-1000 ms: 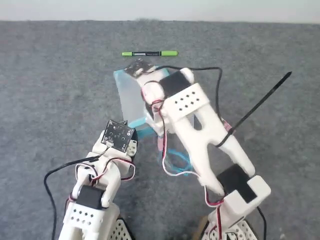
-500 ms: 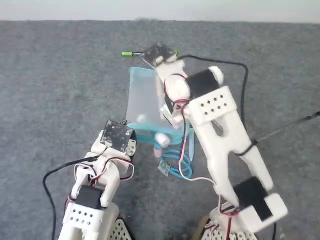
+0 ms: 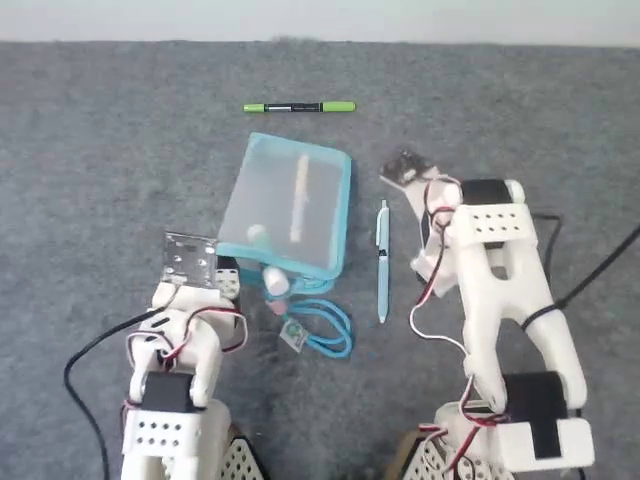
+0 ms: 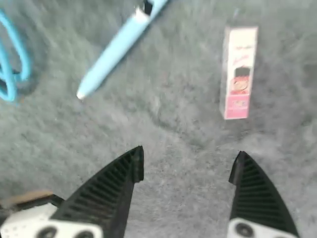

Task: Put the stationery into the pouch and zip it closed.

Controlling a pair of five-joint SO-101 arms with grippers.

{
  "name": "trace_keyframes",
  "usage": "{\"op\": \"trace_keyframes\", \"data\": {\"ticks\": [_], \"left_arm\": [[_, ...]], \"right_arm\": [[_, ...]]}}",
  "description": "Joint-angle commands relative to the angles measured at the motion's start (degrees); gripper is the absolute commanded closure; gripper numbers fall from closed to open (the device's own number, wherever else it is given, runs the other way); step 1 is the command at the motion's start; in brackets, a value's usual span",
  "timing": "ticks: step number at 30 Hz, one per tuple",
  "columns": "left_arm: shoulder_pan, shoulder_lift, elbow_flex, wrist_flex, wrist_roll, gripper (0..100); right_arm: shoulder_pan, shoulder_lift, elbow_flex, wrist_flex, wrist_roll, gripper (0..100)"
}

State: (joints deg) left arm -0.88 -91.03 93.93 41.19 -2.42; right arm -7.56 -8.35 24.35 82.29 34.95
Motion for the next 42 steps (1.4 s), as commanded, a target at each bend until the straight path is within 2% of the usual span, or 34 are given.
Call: {"op": "trace_keyframes", "data": {"ticks": [1, 2, 5, 7, 8, 11, 12, 14, 16, 19, 25, 32, 36, 42], "left_arm": [[6.51, -0.88, -4.09, 2.73, -4.22, 99], [4.22, -0.88, -4.79, 2.81, -3.96, 99], [-8.18, -0.79, -7.69, 1.58, 1.85, 99], [-11.96, -0.44, -8.40, 1.49, 3.69, 99], [-10.64, -0.44, -8.31, 1.76, 3.34, 99], [2.46, -0.88, -7.34, 5.98, -3.52, 99], [4.57, -0.88, -7.34, 6.86, -5.19, 99], [2.46, -0.88, -7.34, 5.54, -2.90, 99], [-3.43, -0.88, -6.99, 3.25, 0.35, 99], [-7.82, -0.79, -6.55, 1.49, 0.79, 99], [-8.09, -0.79, -6.37, 1.49, 0.79, 99], [-7.91, -0.79, -6.37, 1.32, 0.79, 99], [-7.91, -0.79, -6.37, 1.23, 0.79, 99], [-7.91, -0.79, -6.37, 1.23, 0.79, 99]], "right_arm": [[0.66, -4.26, 1.05, -1.36, 1.93, 72.3], [0.84, -4.88, 1.76, -1.80, 2.02, 72.3], [2.59, -6.11, 3.34, -2.15, 4.48, 72.3], [3.91, -6.02, 4.40, -3.74, 5.19, 72.3], [4.53, -5.93, 5.19, -4.88, 5.10, 72.3], [5.41, -5.85, 7.74, -7.96, 5.10, 72.3], [5.58, -5.85, 8.44, -8.92, 5.45, 72.3], [5.67, -5.85, 9.85, -10.86, 5.63, 72.3], [5.32, -5.85, 11.16, -12.53, 5.63, 72.3], [4.62, -5.85, 12.04, -15.60, 5.80, 72.3], [6.02, -5.76, 13.45, -20.88, 14.51, 72.3], [8.13, -3.91, 13.19, -25.27, 14.95, 72.3], [6.55, 2.77, 11.16, -28.18, 14.86, 72.3], [7.52, 14.37, 2.99, -27.12, 14.68, 72.4]]}}
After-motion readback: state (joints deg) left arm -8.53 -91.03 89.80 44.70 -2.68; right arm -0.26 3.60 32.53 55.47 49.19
